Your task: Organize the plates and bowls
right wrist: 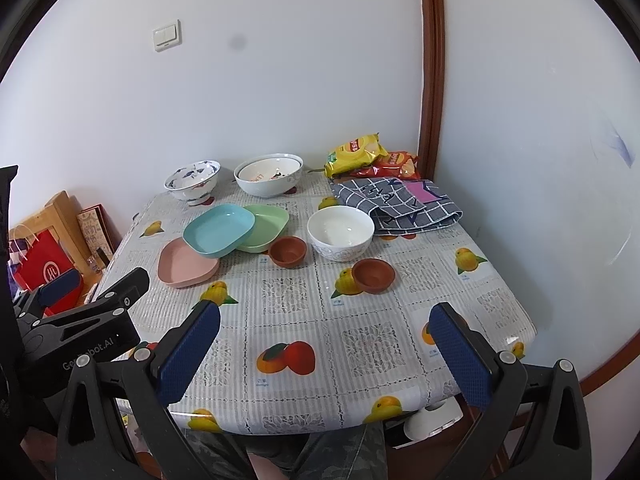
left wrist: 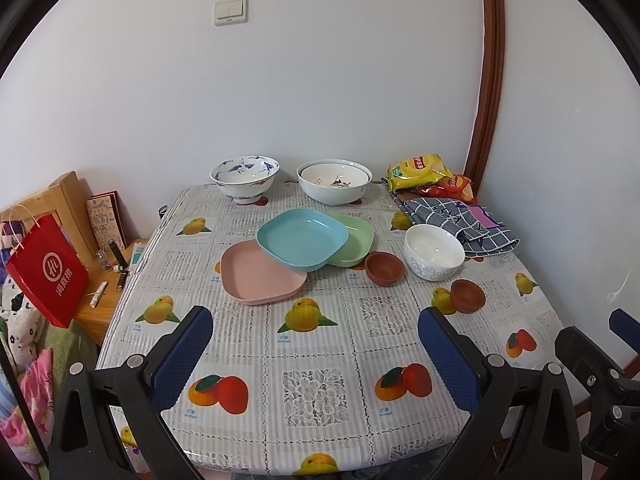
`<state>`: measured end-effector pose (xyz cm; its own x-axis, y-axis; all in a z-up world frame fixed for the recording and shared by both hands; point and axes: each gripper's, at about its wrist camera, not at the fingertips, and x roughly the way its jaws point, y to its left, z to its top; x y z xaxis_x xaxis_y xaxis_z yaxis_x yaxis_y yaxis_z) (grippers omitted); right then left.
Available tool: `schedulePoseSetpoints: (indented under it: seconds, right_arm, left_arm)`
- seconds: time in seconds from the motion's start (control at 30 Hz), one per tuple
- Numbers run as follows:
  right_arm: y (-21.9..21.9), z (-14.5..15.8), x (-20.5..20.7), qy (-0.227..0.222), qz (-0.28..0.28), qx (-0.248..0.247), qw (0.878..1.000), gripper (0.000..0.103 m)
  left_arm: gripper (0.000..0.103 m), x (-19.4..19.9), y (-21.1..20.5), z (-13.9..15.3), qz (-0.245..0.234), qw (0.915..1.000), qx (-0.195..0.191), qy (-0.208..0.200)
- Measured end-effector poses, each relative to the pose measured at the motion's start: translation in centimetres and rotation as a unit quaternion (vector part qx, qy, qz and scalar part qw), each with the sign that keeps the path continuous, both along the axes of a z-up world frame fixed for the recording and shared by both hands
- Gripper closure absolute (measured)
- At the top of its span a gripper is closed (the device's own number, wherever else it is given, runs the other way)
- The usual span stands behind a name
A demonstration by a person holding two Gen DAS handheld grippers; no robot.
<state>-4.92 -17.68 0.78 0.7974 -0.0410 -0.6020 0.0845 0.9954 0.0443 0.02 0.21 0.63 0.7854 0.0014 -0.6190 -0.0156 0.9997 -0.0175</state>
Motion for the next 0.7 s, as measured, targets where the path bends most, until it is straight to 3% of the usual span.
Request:
schedulePoseSetpoints:
  seconds: [0.23, 0.7]
  right_arm:
    - [-0.1, 0.3, 1.0, -0.012, 0.001, 0.020, 1.000, 0.000]
    - [-0.4, 0.5, 4.4, 0.013, -0.006, 0.024, 1.000, 0.000]
  left_arm:
    - [0.000, 1.2, 0.4, 0.4, -0.001, 1.0000, -0.001, 0.004]
    - [0.000, 4.7, 0.9, 0.7, -0.001, 0.9998, -0.009, 0.017]
